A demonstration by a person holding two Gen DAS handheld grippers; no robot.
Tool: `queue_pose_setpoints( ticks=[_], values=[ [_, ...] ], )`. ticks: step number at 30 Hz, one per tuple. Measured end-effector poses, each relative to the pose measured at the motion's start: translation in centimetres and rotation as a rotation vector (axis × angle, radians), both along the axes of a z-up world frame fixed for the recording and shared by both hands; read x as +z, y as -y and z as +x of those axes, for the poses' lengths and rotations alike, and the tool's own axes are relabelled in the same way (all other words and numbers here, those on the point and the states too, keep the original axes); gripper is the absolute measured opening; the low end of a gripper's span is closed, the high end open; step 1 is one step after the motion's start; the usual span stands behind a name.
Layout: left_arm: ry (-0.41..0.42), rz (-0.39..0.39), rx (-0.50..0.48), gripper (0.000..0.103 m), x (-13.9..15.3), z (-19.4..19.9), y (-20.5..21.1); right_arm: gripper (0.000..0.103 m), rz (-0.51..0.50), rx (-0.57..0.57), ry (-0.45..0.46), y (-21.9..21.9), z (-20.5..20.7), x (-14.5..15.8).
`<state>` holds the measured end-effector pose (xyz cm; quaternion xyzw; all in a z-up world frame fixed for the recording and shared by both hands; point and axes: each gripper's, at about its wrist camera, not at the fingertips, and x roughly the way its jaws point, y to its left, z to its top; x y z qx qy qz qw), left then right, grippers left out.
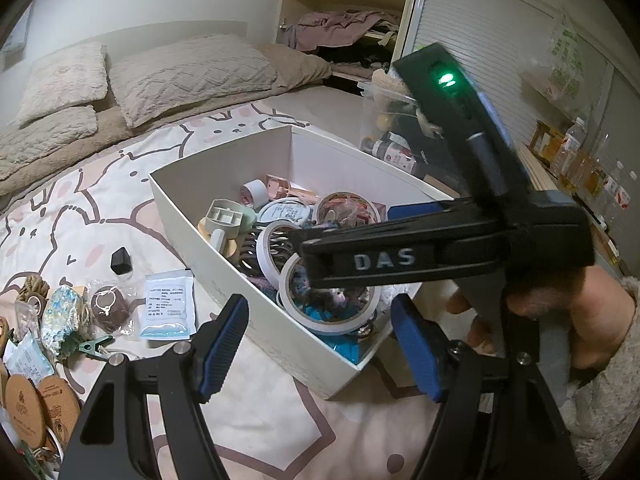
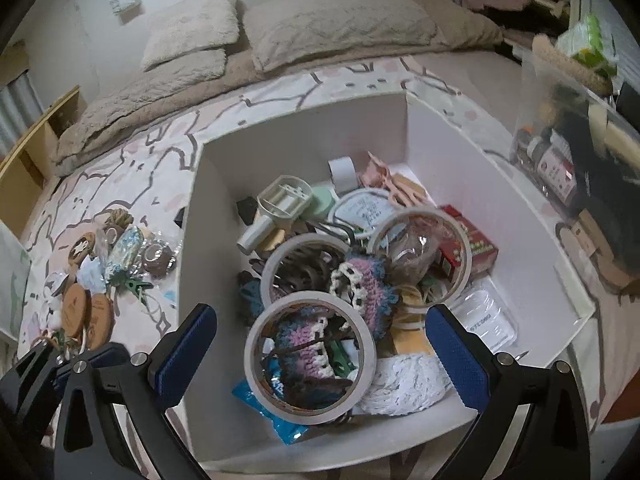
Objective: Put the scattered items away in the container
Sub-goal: 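Lower white tape roll into the box and open right gripper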
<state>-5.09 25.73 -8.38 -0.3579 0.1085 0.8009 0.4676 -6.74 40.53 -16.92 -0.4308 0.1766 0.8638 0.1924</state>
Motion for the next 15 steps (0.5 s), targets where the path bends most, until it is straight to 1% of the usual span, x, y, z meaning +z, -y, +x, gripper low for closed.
queue_pose_setpoints(
  ticks=[1,4,9,10,11,13,15],
  values=[
    [-0.002,0.001,0.006,0.074,0.1,-0.1,0.1,0.103,0.007,0.004,-0.007,0.2,0.1,0.4],
    [-0.009,0.008,0.025,0.086,0.3,-0.2,0.3,0.103,0.006,0.011,-0.037,0.5,0.7,1.6],
    [-0.030,0.023,0.028,0.086,1.0,0.2,0.6,0.103,0.031,0.019,-0.080,1.0,1.4,3.4],
    [-0.034,0.026,0.029,0.089,1.1,0.2,0.6,0.103,0.036,0.022,-0.086,1.1,1.5,3.7],
    [-0.039,0.030,0.031,0.094,1.2,0.3,0.6,0.103,0.040,0.026,-0.092,1.2,1.6,3.9],
    [-0.046,0.036,0.032,0.099,1.3,0.3,0.7,0.103,0.052,0.030,-0.098,1.4,1.8,4.2],
    [-0.054,0.039,0.031,0.100,1.5,0.4,0.8,0.103,0.070,0.033,-0.102,1.5,2.1,4.4]
  ],
)
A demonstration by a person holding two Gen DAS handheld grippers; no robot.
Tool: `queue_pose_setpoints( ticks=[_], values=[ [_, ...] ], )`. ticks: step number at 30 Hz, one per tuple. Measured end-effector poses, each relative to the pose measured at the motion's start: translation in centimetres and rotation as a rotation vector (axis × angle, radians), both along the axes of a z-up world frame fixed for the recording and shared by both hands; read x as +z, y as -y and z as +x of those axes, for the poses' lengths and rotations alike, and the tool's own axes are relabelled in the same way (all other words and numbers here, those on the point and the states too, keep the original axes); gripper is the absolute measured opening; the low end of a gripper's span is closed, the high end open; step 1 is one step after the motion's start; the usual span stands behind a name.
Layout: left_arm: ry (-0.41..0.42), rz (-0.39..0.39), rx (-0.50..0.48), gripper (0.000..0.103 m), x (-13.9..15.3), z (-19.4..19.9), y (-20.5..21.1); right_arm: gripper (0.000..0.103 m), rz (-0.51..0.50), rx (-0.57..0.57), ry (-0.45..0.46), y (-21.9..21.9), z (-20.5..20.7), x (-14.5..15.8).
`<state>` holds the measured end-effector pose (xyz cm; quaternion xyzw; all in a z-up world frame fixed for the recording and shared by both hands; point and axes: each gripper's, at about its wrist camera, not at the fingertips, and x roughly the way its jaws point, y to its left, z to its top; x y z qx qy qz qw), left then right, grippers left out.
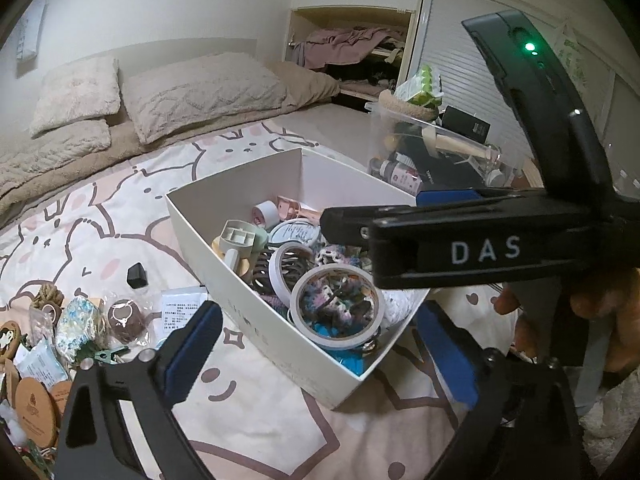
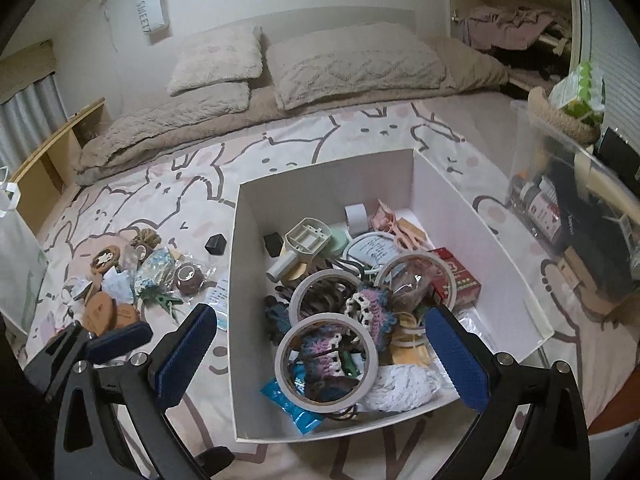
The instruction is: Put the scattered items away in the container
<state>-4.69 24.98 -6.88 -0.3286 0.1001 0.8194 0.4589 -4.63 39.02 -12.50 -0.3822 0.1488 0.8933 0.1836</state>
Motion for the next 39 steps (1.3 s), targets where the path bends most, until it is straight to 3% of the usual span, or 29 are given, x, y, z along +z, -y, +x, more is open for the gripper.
queue_pose_setpoints(
  ticks=[23,39],
  values=[
    [-0.052,0.042,0.049,0.103,1.6,1.7,1.3,0.103,0.043,-0.031,-0.125,0.3,7.7,2.9],
    [-0.081,0.087,0.051,0.103,3.6,4.0,4.2,0.103,0.139,0.054,-0.166,3.6,11.1,3.9]
  ],
)
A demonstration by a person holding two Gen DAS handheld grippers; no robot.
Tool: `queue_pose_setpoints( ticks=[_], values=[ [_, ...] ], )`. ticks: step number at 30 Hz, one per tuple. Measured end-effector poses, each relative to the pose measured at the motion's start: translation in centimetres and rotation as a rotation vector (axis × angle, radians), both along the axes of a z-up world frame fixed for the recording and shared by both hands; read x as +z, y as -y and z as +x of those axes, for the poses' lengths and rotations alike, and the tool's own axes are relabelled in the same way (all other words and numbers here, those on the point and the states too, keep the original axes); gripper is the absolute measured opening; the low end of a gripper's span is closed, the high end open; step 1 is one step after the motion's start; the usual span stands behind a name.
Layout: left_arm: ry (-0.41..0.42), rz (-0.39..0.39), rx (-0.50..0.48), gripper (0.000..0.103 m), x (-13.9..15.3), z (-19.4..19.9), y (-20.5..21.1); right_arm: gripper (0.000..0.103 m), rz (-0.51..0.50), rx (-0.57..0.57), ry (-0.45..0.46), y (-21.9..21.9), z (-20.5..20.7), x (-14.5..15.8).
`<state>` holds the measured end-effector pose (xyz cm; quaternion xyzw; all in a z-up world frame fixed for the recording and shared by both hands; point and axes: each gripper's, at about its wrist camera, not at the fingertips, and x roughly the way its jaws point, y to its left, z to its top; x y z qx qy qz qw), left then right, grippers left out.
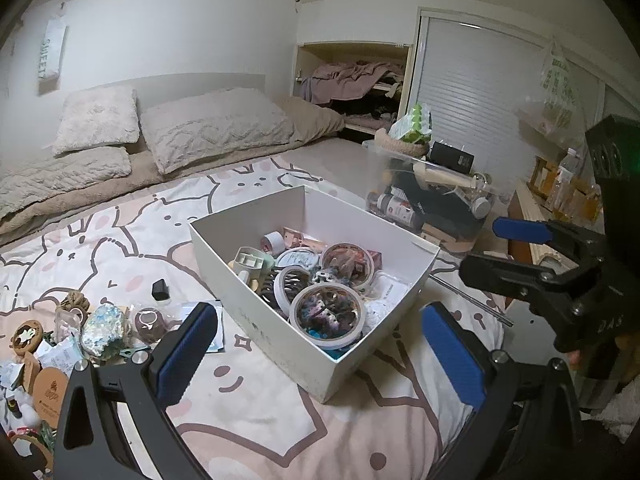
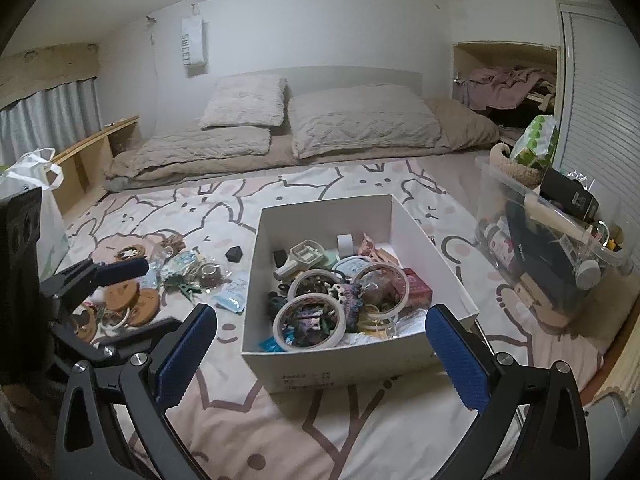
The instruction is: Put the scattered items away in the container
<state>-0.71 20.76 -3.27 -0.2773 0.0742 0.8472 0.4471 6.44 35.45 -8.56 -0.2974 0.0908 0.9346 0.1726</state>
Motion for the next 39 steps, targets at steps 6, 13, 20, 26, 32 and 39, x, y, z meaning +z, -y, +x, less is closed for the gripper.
queue_pose_setpoints(
  ticks=[6,13,20,26,32,39],
  values=[
    [-0.016,0.016,0.003,0.103,0.6,0.5,1.1,0.103,0.016,-0.006,-0.008,0.7,1.2,0.1],
    [-0.015,0.037,0.017,0.103,1.2,0.7,2.5,0.103,0.039,-0.005,-0.041,1.2,2.5,0.5],
    [-0.009,0.061,0.034,0.103,1.7,0.8,3.4,0.103,0.082,0.001,-0.079,1.9,3.2,1.2],
    [-0.011,0.063,0.049,0.103,1.8,0.7,3.9,0.103,0.103,0.057,-0.080,2.3,3.6,1.3],
    [-0.027,0.061,0.046,0.103,2.0,1.3,4.1,0.103,0.112,0.058,-0.094,2.0,4.5,1.2],
    [-0.050,0.055,0.041,0.103,2.1,2.2,4.2,0.103,0.100,0.065,-0.103,1.6,5.0,1.2]
  ],
)
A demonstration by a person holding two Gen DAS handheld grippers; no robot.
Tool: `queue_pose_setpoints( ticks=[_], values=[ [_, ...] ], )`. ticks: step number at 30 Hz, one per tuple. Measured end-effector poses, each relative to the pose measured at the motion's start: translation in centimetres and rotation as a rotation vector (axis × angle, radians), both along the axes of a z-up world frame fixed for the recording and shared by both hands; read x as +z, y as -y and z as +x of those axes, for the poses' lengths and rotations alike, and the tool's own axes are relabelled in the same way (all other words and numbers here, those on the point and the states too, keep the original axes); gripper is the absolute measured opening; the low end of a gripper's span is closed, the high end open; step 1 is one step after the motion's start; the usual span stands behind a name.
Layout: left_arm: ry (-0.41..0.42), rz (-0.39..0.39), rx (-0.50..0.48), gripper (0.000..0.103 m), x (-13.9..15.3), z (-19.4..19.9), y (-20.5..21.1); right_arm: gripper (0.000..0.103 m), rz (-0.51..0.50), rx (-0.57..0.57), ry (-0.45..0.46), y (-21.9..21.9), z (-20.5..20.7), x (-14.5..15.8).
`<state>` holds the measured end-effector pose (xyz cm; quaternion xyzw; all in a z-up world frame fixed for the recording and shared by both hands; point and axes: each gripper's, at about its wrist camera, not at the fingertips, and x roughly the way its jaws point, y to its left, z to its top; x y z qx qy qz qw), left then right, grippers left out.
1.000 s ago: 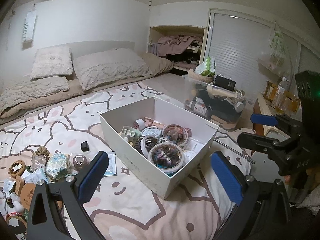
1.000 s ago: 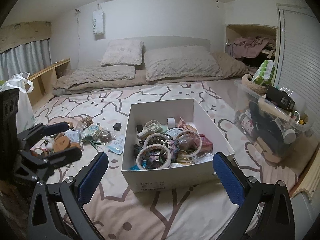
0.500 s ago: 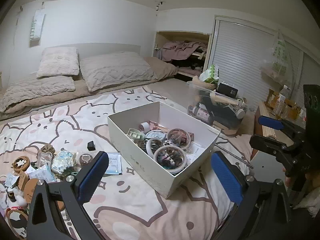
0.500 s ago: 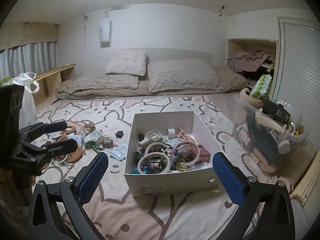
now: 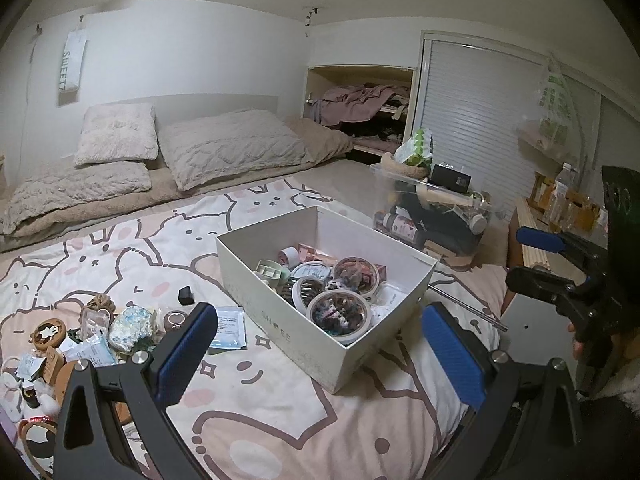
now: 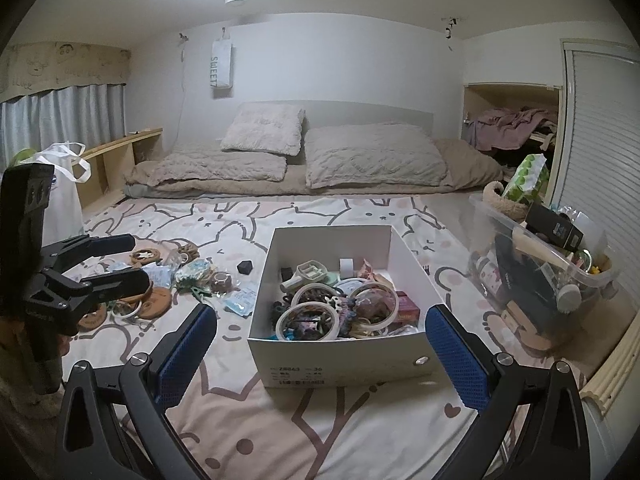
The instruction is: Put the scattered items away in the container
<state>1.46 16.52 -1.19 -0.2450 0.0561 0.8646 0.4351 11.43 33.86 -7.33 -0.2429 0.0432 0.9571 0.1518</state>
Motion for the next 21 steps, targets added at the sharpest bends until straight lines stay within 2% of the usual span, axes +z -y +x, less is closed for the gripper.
queue_pose_setpoints(
  ticks=[8,21],
  values=[
    [0.001,0.007,0.008,0.103,-0.07,0.35,0.39,0.103,0.009,0.039,-0.007,0.44,0.37,0.02],
    [-0.015,0.009,0.021,0.103,0.04,1.02,0.71,0.103,0.012,0.031,0.002,0.21,0.42,-0.06]
  ],
)
